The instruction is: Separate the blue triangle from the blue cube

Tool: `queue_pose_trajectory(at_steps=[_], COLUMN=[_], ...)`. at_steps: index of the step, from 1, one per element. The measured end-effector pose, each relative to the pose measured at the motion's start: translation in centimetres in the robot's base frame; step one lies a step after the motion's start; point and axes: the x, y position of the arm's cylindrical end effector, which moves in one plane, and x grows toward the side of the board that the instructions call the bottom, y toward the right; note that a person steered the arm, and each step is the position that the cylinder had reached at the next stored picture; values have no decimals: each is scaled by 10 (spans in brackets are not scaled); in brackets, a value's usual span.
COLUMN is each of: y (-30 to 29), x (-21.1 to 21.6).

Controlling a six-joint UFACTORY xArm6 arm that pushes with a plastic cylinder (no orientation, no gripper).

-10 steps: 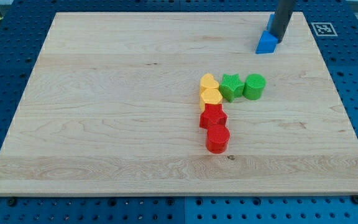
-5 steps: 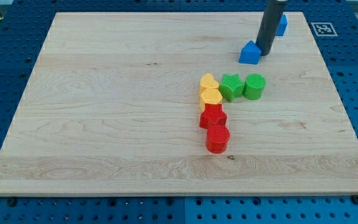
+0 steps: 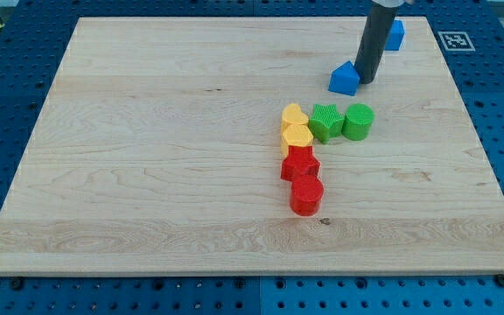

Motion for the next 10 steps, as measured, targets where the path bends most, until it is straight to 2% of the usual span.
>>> queue_pose_trajectory(at_steps=[7,10], y=[-81,-94], x=[10,12])
